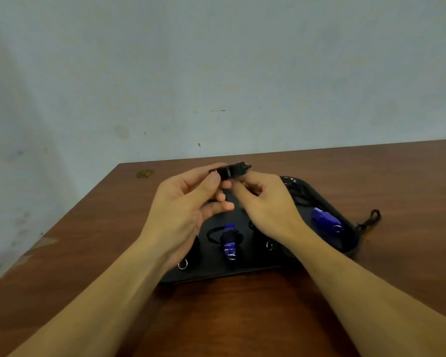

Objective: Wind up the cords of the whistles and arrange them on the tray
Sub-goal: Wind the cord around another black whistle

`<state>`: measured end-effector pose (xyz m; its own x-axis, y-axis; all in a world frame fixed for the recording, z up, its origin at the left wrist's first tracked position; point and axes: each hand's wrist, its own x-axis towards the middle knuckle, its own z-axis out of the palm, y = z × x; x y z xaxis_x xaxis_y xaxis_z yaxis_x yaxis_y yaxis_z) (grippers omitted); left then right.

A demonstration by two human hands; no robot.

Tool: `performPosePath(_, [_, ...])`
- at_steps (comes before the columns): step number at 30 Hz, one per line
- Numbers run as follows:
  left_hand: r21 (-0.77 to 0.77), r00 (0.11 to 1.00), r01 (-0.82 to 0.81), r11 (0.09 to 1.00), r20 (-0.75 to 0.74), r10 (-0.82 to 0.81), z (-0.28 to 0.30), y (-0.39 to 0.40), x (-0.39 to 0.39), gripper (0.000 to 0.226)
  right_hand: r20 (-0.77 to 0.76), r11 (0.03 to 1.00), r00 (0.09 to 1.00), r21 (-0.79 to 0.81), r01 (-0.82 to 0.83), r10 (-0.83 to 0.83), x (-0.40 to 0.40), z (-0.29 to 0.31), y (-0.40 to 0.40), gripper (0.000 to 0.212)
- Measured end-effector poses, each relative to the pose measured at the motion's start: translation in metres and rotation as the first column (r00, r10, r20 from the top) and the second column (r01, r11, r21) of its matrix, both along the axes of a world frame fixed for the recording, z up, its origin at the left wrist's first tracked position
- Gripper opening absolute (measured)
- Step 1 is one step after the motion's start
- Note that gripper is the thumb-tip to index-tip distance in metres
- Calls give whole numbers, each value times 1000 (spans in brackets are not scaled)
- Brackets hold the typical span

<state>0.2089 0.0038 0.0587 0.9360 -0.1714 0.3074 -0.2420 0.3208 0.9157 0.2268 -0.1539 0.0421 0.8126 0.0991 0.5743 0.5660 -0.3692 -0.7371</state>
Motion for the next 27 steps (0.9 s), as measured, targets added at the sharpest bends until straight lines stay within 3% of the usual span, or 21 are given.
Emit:
performPosePath(5, [252,959,-231,940,222,176,-10,3,7,20,55,990,995,-106,91,-86,5,-5,5,23])
performPosePath(8, [309,956,-240,920,241,169,-11,7,9,10,34,990,995,-107,93,-90,3,-4,6,22])
performPosePath(10, [413,957,-226,882,264,122,-11,6,6,15,32,987,995,-125,97,-94,2,-5,6,26])
performPosePath(13, [547,907,-345,762,403,121,-14,4,5,25,47,958,993,-260,117,-109,0,-5,9,30])
performPosePath(15, [573,824,-498,651,547,149,-15,9,10,24,129,889,986,-431,152,-107,-6,-2,11,29])
performPosePath(18, [621,671,-708,338,741,44,-14,22,19,20,179,721,982,-673,166,-59,-20,11,12,25])
performPosePath(20, [636,637,-744,206,768,-69,-15,26,19,15,158,605,987,-783,144,-31,-26,24,9,29])
performPosePath(23, [626,601,-764,154,778,-181,-14,24,13,13,105,508,994,-857,87,8,-28,43,0,39])
performPosePath(27, [621,589,-770,146,780,-211,-9,26,8,12,14,508,1000,-861,23,-21,-24,64,-10,44])
